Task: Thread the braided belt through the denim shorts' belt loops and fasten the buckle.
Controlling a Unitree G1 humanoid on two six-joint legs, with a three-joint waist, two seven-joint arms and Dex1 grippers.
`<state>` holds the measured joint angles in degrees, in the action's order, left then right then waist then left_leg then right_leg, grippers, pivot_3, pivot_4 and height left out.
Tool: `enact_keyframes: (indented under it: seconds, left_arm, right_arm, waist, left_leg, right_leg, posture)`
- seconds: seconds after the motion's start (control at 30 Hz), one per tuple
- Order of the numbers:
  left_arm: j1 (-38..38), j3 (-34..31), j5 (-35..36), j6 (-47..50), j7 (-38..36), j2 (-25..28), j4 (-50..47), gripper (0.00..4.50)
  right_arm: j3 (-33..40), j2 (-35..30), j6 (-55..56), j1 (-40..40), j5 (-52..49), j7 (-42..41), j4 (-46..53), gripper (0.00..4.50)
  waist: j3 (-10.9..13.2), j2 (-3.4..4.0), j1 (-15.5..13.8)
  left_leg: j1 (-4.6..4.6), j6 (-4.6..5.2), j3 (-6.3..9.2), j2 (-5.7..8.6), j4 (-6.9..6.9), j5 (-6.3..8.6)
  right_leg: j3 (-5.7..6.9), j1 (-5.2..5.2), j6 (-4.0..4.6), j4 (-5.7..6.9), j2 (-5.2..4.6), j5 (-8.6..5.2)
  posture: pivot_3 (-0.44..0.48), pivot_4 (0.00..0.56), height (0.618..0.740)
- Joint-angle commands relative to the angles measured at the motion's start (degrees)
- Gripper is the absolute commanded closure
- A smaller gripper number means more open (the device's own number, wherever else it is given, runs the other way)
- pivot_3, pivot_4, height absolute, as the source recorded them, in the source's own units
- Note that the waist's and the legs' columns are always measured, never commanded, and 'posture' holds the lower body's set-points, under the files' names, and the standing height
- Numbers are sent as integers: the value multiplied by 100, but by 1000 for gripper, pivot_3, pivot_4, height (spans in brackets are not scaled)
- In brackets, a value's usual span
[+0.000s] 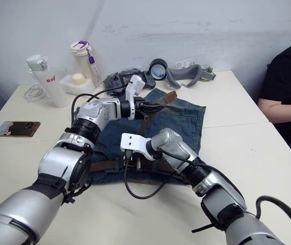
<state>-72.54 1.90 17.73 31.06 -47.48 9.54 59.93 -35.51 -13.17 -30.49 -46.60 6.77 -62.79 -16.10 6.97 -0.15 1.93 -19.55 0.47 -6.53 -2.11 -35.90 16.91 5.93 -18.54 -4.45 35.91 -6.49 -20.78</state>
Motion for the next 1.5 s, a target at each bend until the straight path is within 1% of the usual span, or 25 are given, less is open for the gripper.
enact_keyframes:
  seconds: [0.03,0.17,0.33,0.43,0.53,0.57,0.67,0.7,0.77,0.83,0.9,0.93,0.97,1.07,1.17,1.33,1.5]
  left_arm:
    - [-1417,-722,449,-724,122,-213,-545,4500]
    - [-1940,-1030,577,-880,377,-268,-216,4500]
    - [-2645,-1298,494,-1152,769,-240,194,4500]
    - [-2774,-1357,458,-1081,907,-235,242,4500]
    - [-2701,-1313,416,-817,901,-213,91,4500]
    - [-2600,-1267,401,-690,870,-187,-29,4500]
    - [-2044,-1075,351,-3,819,-9,-648,4500]
    - [-1755,-1002,377,341,780,55,-1029,4500]
    - [-901,-803,495,1188,677,222,-2163,4500]
    - [-221,-643,559,1811,644,339,-3188,4500]
    - [354,-494,625,2294,622,458,-4127,4500]
    - [589,-429,668,2475,621,518,-4506,4500]
    - [842,-341,711,2627,592,612,-4894,4500]
    - [1443,-104,780,2855,522,895,-5748,4500]
    - [1851,95,785,2883,507,1127,-6236,4500]
    - [2183,307,763,2795,474,1302,-6505,4500]
    - [2311,206,865,2830,433,1494,-6623,4500]
  right_arm:
    - [-1279,307,-157,960,646,-145,-1967,4464]
    - [-1232,438,31,929,758,-224,-2302,4464]
    - [-1166,573,166,885,852,-499,-2672,4464]
    - [-1094,618,221,880,840,-597,-2801,4464]
    - [-899,666,304,919,802,-607,-2897,4464]
    - [-764,686,401,946,745,-593,-2932,4464]
    - [213,773,487,917,192,-527,-3261,4464]
    - [489,642,465,933,63,-565,-3199,4464]
    - [1053,147,36,988,-340,-874,-2533,4464]
    - [1337,-202,-353,1024,-679,-1126,-1955,4464]
    - [1460,-470,-672,1080,-957,-1254,-1437,4464]
    - [1500,-587,-812,1111,-1075,-1281,-1206,4464]
    - [1577,-710,-1036,1138,-1248,-1292,-902,4464]
    - [1863,-1013,-1706,1185,-1758,-1219,-71,4464]
    - [2127,-1221,-2174,1250,-2176,-1038,607,4464]
    - [2499,-1288,-2631,1275,-2667,-612,1351,4464]
    - [2635,-1360,-2910,1233,-3010,-291,1857,4464]
  waist:
    - [0,-9,6]
    - [4,-9,5]
    - [-1,-4,20]
    - [-4,1,17]
    - [-4,1,17]
    - [-4,1,18]
    - [17,-8,19]
    - [32,-9,19]
    - [89,-22,10]
    - [124,12,-42]
    - [133,3,-54]
    - [137,-2,-59]
    - [138,-1,-67]
    - [157,7,-89]
    - [221,-8,-148]
    - [324,-36,-212]
    - [342,-43,-198]
  left_leg:
    - [12,0,1,0,1,1]
    - [24,-1,9,0,6,2]
    - [36,-2,11,0,13,2]
    - [36,-3,12,0,14,2]
    - [36,-3,11,0,15,2]
    - [36,-4,12,0,15,2]
    - [34,-5,12,1,17,2]
    - [32,-7,12,2,16,1]
    - [10,-17,15,2,17,-5]
    - [-27,-29,27,16,19,-16]
    - [-121,-47,35,36,16,-45]
    - [-170,-10,53,35,6,-69]
    - [-186,0,58,35,2,-75]
    - [-189,40,81,45,-7,-29]
    - [-220,52,104,48,-23,-18]
    - [-288,64,124,52,-60,-30]
    - [-343,64,118,55,-62,-54]
  right_leg:
    - [0,4,0,-1,0,0]
    - [-1,3,-1,1,0,0]
    - [-1,0,-1,-1,0,0]
    - [0,-1,-1,-2,0,0]
    - [0,-2,-1,-2,0,0]
    - [0,-2,-1,-3,0,0]
    - [1,-2,-1,-1,0,0]
    - [-1,2,-1,6,0,0]
    - [0,-4,0,11,0,3]
    - [0,-25,1,4,-2,4]
    - [-10,-110,-7,10,-8,7]
    - [0,-135,-15,14,-1,12]
    - [0,-148,-18,16,0,15]
    - [-3,-136,-25,9,1,18]
    - [5,-134,-27,-21,3,19]
    - [18,-157,-30,-45,5,20]
    - [21,-213,-43,-45,7,27]
  posture:
    - [0,150,740]
    - [0,150,740]
    - [0,150,740]
    - [0,150,740]
    - [0,150,740]
    - [0,150,740]
    - [0,150,740]
    - [0,150,740]
    - [0,150,740]
    - [0,150,740]
    - [0,150,740]
    - [0,150,740]
    - [0,150,740]
    - [0,150,740]
    - [0,150,740]
    - [0,150,740]
    - [0,150,740]
